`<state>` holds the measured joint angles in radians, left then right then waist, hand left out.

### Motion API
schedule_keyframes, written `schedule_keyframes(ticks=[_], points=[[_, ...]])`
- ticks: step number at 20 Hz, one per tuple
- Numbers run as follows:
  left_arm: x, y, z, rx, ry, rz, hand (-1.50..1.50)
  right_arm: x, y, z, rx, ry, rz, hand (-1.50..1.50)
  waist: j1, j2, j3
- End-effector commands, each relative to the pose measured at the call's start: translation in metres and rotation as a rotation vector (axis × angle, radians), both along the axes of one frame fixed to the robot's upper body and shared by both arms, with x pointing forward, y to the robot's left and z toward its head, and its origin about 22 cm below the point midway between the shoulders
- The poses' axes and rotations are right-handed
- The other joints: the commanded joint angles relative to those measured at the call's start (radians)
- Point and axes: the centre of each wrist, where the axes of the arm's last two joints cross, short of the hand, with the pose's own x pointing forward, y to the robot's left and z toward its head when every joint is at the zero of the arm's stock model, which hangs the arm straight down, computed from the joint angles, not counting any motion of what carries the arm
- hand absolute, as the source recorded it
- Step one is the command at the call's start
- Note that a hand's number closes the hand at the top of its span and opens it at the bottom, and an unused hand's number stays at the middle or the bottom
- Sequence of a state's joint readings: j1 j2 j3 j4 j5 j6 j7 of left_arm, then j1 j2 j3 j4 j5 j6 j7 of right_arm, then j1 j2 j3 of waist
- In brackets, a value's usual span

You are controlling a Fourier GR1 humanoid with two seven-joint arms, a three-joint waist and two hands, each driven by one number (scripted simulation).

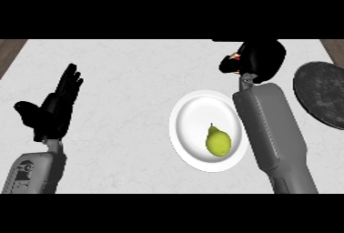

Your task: Pick the cupcake from the plate and place it in the pan

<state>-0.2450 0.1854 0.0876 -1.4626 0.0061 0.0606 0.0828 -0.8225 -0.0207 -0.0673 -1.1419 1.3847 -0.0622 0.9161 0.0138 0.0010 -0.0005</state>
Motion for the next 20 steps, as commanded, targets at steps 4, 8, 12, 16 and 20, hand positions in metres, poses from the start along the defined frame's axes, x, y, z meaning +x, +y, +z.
schedule_keyframes(ticks=[4, 8, 12, 16, 20], points=[[-0.006, 0.006, 0.000, -0.010, -0.003, 0.001, 0.00, 0.013, -0.055, 0.024, 0.211, -0.264, -0.126, 1.50, 0.000, 0.003, 0.002], [0.003, 0.005, -0.001, -0.002, 0.000, 0.005, 0.00, 0.011, -0.121, 0.015, 0.204, -0.319, -0.172, 1.50, -0.011, 0.004, 0.001], [-0.003, 0.007, -0.003, 0.010, 0.013, 0.016, 0.00, 0.004, -0.177, -0.002, 0.104, -0.253, -0.233, 1.50, -0.008, 0.003, 0.001], [0.004, 0.004, 0.007, -0.004, -0.004, 0.027, 0.00, -0.010, -0.239, -0.002, 0.073, -0.242, -0.252, 1.50, -0.008, 0.003, 0.001], [-0.005, -0.004, 0.007, 0.005, -0.012, -0.013, 0.00, -0.025, -0.290, -0.032, -0.053, -0.193, -0.343, 1.50, 0.009, 0.009, 0.002]])
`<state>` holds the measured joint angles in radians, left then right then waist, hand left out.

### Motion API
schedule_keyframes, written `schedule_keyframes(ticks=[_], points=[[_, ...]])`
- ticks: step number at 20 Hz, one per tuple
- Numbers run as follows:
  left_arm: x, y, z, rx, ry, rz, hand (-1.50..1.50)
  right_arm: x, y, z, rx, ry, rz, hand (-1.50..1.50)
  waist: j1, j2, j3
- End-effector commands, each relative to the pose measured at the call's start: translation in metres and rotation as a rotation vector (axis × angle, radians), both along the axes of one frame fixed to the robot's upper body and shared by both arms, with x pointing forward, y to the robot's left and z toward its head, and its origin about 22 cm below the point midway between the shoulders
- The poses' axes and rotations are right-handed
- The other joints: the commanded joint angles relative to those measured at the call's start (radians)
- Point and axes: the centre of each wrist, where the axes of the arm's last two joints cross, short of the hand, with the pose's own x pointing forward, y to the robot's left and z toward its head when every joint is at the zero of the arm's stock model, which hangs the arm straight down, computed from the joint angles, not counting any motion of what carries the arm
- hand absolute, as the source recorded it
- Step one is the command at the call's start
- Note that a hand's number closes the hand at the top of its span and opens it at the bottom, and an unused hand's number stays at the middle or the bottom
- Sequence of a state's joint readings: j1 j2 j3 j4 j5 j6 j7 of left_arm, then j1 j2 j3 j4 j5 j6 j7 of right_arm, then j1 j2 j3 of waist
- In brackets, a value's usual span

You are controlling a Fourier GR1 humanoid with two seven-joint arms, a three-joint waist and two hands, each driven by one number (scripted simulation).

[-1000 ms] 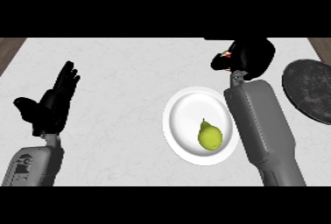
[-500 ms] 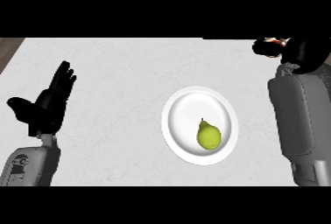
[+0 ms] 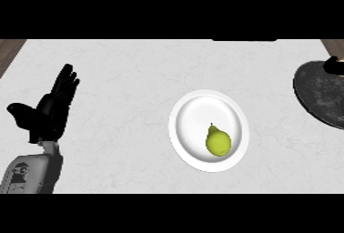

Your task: Pick the cupcake from the plate and place it in the pan

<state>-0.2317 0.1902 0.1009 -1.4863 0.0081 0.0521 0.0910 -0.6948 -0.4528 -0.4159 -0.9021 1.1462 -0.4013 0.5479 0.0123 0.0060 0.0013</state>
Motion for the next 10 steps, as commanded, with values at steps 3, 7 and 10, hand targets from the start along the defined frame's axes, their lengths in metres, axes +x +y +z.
schedule_keyframes(ticks=[3, 7, 10], points=[[-0.004, -0.005, -0.003, 0.007, -0.016, -0.024, 0.00, -0.023, -0.065, -0.040, -0.080, 0.063, -0.093, 1.50, 0.024, 0.009, 0.002], [0.004, -0.010, 0.001, -0.014, -0.006, -0.017, 0.00, -0.036, -0.101, -0.035, -0.023, 0.028, -0.099, 1.50, 0.022, 0.010, 0.002], [0.004, -0.007, -0.001, -0.013, -0.009, -0.020, 0.00, -0.036, -0.096, -0.053, -0.009, 0.014, -0.105, 1.50, 0.032, 0.013, 0.003]])
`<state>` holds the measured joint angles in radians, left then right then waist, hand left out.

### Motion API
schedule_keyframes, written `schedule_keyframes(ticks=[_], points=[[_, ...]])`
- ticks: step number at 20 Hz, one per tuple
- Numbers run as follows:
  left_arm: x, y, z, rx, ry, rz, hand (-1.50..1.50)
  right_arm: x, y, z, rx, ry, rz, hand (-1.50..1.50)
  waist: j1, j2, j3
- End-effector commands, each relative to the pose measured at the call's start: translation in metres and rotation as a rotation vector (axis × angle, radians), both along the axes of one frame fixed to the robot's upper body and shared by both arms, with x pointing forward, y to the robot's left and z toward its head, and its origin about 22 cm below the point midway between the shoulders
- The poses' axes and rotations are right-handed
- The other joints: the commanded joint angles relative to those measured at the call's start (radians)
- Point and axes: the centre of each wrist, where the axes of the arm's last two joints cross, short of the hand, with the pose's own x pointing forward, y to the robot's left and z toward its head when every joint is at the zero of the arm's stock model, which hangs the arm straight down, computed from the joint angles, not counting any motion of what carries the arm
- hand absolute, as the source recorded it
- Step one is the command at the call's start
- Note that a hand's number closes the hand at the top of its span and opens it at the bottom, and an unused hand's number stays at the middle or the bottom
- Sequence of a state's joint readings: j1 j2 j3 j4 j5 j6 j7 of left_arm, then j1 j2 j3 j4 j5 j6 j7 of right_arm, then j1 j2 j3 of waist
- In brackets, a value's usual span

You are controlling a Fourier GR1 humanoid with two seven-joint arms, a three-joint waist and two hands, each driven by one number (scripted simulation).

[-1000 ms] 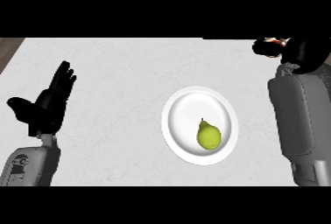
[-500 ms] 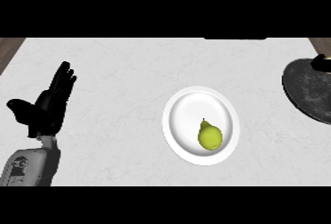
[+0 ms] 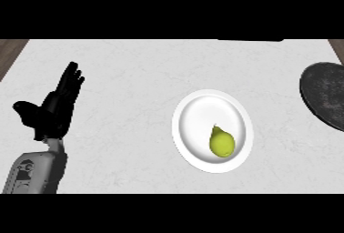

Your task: Pick the cupcake from the plate and place it in the pan

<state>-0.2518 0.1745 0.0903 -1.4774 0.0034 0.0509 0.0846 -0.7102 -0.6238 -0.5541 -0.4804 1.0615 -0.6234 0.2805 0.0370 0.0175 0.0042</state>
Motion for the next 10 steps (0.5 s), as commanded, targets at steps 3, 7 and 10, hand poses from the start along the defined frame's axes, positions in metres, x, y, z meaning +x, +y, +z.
schedule_keyframes(ticks=[3, 7, 10], points=[[-0.010, -0.008, -0.004, 0.005, 0.000, -0.024, 0.00, -0.018, -0.027, -0.008, 0.170, -0.074, 0.005, 1.50, 0.014, 0.002, 0.003], [-0.003, 0.001, -0.002, -0.002, 0.004, -0.009, 0.00, -0.022, -0.013, -0.042, 0.457, -0.050, 0.092, -1.50, 0.004, 0.002, 0.004], [0.003, -0.005, -0.002, -0.008, -0.002, 0.005, 0.00, -0.025, -0.028, -0.026, 0.484, -0.071, 0.154, -1.50, 0.008, 0.007, 0.003]])
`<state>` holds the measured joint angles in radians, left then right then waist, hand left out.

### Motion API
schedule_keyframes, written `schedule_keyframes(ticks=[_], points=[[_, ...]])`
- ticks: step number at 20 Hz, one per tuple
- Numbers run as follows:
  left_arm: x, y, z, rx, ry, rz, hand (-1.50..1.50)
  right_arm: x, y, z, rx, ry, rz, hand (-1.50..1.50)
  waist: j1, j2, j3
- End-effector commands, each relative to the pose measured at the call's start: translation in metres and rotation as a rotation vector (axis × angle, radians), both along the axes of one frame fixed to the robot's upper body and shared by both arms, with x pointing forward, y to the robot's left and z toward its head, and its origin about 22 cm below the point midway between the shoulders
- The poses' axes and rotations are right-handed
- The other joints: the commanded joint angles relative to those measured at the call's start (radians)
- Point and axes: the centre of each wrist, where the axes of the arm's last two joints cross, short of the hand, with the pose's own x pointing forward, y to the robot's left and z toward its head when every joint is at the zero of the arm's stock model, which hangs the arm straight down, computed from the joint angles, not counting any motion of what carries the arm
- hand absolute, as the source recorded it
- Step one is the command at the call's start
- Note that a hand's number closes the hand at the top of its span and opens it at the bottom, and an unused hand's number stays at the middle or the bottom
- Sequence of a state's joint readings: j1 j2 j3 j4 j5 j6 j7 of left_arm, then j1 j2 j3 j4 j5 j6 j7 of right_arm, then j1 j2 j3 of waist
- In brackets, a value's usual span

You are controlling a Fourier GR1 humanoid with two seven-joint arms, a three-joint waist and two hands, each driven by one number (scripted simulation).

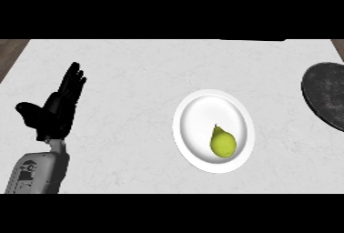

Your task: Pick the cupcake from the plate and place it in the pan

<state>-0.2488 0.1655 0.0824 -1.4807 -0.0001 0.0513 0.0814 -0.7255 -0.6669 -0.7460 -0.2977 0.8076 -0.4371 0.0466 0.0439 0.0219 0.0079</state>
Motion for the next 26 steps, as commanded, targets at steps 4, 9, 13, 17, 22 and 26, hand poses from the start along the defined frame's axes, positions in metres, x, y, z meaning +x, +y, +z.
schedule_keyframes(ticks=[4, 9, 13, 17, 22, 26], points=[[0.001, -0.013, -0.001, 0.004, -0.007, -0.014, 0.00, -0.015, -0.012, -0.008, 0.038, -0.114, 0.057, -1.50, 0.004, 0.000, 0.000], [0.002, -0.007, 0.003, 0.010, 0.012, 0.006, 0.00, -0.017, -0.001, -0.026, -0.022, -0.352, 0.007, -1.50, -0.019, -0.009, -0.002], [0.003, 0.004, 0.002, -0.005, 0.019, 0.040, 0.00, -0.030, -0.003, -0.040, 0.056, -0.474, 0.022, -1.50, -0.043, -0.020, -0.006], [-0.003, 0.041, -0.001, 0.022, 0.032, 0.070, 0.00, -0.047, -0.015, -0.038, 0.178, -0.531, 0.135, -1.50, -0.073, -0.033, -0.011], [-0.017, 0.030, -0.019, 0.023, 0.045, 0.083, 0.00, -0.047, 0.014, -0.051, 0.192, -0.573, 0.228, -1.50, -0.094, -0.045, -0.015], [-0.020, 0.033, -0.013, 0.015, 0.048, 0.087, 0.00, -0.070, 0.028, -0.061, 0.188, -0.585, 0.213, -1.50, -0.101, -0.048, -0.016]])
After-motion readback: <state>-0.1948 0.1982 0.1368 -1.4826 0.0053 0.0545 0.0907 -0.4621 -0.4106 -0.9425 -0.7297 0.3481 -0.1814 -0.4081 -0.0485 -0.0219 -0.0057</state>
